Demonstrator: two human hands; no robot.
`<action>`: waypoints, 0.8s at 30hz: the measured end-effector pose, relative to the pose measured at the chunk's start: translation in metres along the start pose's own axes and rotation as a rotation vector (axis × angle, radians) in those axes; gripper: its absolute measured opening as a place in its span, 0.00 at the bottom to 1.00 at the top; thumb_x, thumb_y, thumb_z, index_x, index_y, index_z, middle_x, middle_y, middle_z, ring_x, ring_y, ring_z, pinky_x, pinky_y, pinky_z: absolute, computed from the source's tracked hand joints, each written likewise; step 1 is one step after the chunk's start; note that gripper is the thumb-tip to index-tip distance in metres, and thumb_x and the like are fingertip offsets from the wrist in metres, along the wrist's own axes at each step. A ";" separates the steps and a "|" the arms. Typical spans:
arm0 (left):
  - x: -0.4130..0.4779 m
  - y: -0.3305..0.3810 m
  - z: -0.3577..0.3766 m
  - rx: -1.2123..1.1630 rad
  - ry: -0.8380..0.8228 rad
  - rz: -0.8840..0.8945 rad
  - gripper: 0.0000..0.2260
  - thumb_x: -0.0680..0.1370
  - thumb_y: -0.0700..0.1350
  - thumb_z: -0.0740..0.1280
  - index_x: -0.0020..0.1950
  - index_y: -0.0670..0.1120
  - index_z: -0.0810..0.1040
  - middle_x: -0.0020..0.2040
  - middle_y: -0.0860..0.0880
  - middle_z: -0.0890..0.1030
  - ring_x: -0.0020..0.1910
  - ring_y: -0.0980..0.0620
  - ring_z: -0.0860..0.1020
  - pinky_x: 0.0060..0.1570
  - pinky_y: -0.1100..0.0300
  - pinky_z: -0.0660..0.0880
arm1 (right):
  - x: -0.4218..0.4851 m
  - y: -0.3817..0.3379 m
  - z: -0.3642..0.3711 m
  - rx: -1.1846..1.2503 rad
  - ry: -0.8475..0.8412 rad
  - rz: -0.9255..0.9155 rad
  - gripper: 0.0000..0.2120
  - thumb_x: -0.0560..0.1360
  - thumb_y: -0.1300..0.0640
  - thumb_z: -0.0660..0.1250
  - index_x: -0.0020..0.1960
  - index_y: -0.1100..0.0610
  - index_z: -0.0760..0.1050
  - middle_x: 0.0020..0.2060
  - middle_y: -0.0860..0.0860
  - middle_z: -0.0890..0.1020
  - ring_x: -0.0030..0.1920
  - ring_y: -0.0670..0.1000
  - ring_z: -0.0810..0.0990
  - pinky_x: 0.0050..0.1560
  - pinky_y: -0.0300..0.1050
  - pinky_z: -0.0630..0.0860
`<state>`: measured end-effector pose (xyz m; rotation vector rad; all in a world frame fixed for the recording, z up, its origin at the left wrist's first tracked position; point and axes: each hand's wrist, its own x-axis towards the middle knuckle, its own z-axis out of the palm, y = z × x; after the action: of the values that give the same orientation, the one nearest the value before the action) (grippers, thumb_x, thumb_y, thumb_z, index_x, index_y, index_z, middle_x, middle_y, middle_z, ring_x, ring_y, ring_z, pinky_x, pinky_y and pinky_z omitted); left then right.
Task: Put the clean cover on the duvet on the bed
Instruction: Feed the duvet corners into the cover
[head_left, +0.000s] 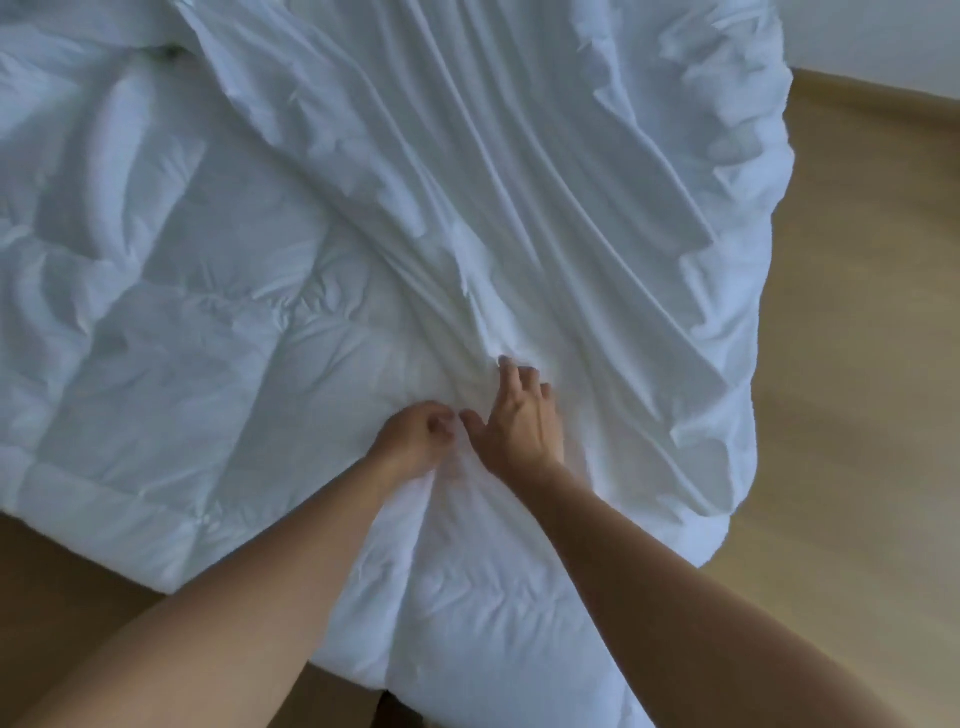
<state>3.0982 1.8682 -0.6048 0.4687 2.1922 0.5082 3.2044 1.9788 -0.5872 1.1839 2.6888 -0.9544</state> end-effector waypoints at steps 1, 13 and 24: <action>0.004 -0.001 -0.009 -0.232 0.010 -0.046 0.11 0.79 0.42 0.68 0.60 0.48 0.82 0.55 0.46 0.83 0.51 0.47 0.82 0.53 0.56 0.78 | 0.020 -0.011 0.009 -0.028 0.016 0.085 0.38 0.73 0.40 0.70 0.76 0.54 0.60 0.67 0.56 0.71 0.64 0.62 0.72 0.61 0.57 0.71; 0.153 -0.042 -0.186 -1.314 0.047 -0.192 0.22 0.77 0.52 0.74 0.65 0.41 0.77 0.58 0.43 0.84 0.54 0.44 0.84 0.54 0.47 0.81 | 0.015 -0.101 0.086 0.121 -0.589 0.161 0.09 0.77 0.51 0.68 0.38 0.48 0.80 0.30 0.43 0.78 0.31 0.40 0.75 0.32 0.35 0.68; 0.151 -0.200 -0.292 0.064 0.409 0.048 0.27 0.68 0.68 0.74 0.59 0.52 0.78 0.56 0.48 0.79 0.59 0.43 0.79 0.59 0.51 0.75 | 0.107 -0.270 0.141 -0.069 -0.160 0.025 0.34 0.68 0.36 0.74 0.68 0.44 0.65 0.60 0.51 0.74 0.62 0.57 0.75 0.62 0.54 0.72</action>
<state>2.7461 1.7140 -0.6310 0.4848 2.5996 0.6031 2.9179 1.8307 -0.5917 1.0763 2.5547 -0.9032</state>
